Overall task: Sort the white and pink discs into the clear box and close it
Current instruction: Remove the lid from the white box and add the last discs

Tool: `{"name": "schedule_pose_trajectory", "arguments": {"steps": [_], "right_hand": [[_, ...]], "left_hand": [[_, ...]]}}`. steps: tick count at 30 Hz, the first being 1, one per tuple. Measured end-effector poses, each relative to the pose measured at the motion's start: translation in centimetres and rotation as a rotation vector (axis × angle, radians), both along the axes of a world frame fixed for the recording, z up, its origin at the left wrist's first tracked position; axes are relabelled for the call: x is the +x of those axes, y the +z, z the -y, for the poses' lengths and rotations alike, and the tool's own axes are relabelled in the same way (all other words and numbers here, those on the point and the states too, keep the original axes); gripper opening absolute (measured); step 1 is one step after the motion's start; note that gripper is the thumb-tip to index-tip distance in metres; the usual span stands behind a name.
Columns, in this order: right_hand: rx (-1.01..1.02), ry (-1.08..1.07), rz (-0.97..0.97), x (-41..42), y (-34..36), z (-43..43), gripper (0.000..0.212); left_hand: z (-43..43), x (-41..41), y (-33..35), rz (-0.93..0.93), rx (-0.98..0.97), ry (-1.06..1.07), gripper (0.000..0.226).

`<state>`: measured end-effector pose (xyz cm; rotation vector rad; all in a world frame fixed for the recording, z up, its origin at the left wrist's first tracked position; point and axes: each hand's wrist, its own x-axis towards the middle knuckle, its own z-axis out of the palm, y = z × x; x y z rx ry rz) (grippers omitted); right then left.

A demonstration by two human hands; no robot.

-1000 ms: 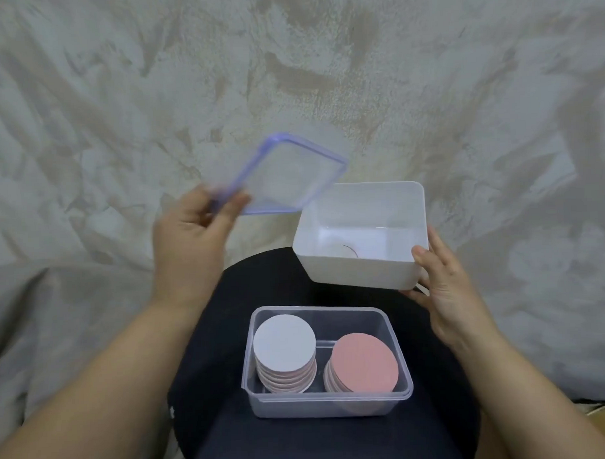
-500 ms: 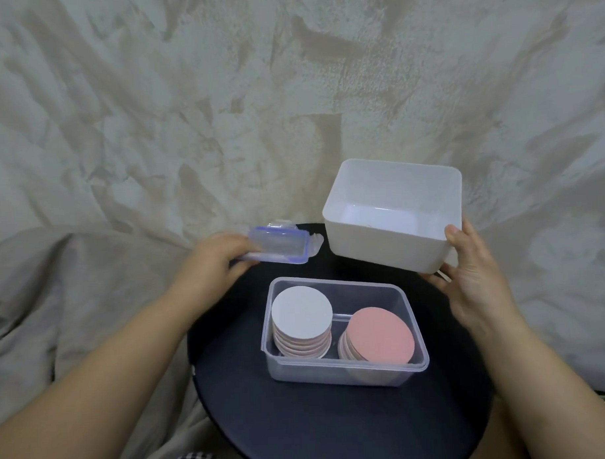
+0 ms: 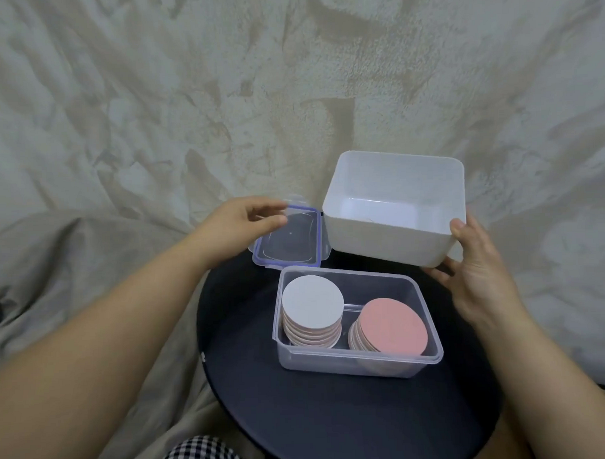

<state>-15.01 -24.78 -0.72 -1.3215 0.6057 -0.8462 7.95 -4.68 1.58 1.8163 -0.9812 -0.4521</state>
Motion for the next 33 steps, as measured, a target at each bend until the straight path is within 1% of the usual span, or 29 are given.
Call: {"name": "schedule_pose_trajectory", "arguments": {"steps": [2, 4, 5, 7, 9, 11, 14, 18, 20, 21, 22, 23, 24, 25, 26, 27, 28, 30, 31, 33], "right_hand": [[-0.020, 0.032, 0.006, 0.0, 0.2, -0.3, 0.058], [-0.045, 0.071, 0.014, 0.0, 0.5, -0.6, 0.056], [-0.062, 0.096, 0.020, -0.1, 0.6, -0.7, 0.055], [-0.107, 0.163, 0.026, -0.3, 0.9, -0.9, 0.056], [-0.158, 0.250, 0.022, -0.7, 1.2, -1.1, 0.060], [-0.194, 0.340, 0.018, -1.1, 1.6, -1.1, 0.071], [-0.179, 0.430, 0.012, -1.4, 1.9, -0.9, 0.088], [-0.238, 0.401, -0.014, -1.5, 2.1, -1.2, 0.110], [-0.269, 0.337, 0.001, -1.5, 2.3, -1.5, 0.107], [-0.276, 0.301, 0.017, -1.5, 2.4, -1.7, 0.102], [-0.284, 0.262, 0.028, -1.5, 2.4, -1.9, 0.095], [-0.298, 0.224, 0.033, -1.5, 2.5, -2.1, 0.087], [-0.314, 0.195, 0.034, -1.5, 2.6, -2.3, 0.081], [-0.326, 0.175, 0.038, -1.5, 2.7, -2.6, 0.077], [-0.333, 0.161, 0.047, -1.5, 2.9, -2.8, 0.075], [-0.339, 0.157, 0.058, -1.5, 3.1, -2.9, 0.075], [-0.346, 0.156, 0.069, -1.5, 3.2, -3.0, 0.076], [-0.368, 0.177, 0.087, -1.5, 3.5, -3.5, 0.078], [-0.379, 0.189, 0.095, -1.5, 3.7, -3.8, 0.076], [-0.394, 0.209, 0.105, -1.6, 4.0, -4.2, 0.073]], "left_hand": [[1.3, -1.4, 0.6, -0.170, -0.062, 0.033, 0.036], [2.7, -2.7, 1.0, -0.301, -0.031, 0.008, 0.047], [3.2, -3.3, 1.3, -0.330, -0.018, -0.023, 0.046], [3.8, -4.2, 1.5, -0.353, -0.067, -0.073, 0.039], [3.8, -4.6, 1.4, -0.350, -0.146, -0.077, 0.037], [3.5, -4.8, 1.1, -0.365, -0.219, -0.073, 0.037], [3.1, -5.1, 0.6, -0.422, -0.307, -0.070, 0.035], [2.4, -5.2, 0.1, -0.474, -0.336, -0.099, 0.036], [2.2, -5.0, 0.0, -0.478, -0.323, -0.095, 0.036], [2.2, -5.0, 0.0, -0.434, -0.315, -0.050, 0.037], [2.3, -5.1, 0.2, -0.333, -0.307, 0.044, 0.038], [2.4, -5.1, 0.5, -0.167, -0.304, 0.171, 0.041], [2.6, -5.3, 0.9, 0.045, -0.311, 0.285, 0.043], [2.6, -5.5, 1.6, 0.273, -0.333, 0.342, 0.042], [2.8, -5.8, 2.3, 0.471, -0.355, 0.318, 0.039], [3.1, -6.0, 3.0, 0.610, -0.354, 0.234, 0.036], [3.5, -6.3, 3.6, 0.684, -0.312, 0.127, 0.035], [4.9, -6.8, 4.3, 0.733, -0.125, -0.029, 0.043], [5.7, -6.9, 4.5, 0.740, -0.006, -0.064, 0.050], [7.0, -6.9, 5.0, 0.728, 0.219, -0.065, 0.061]]}}
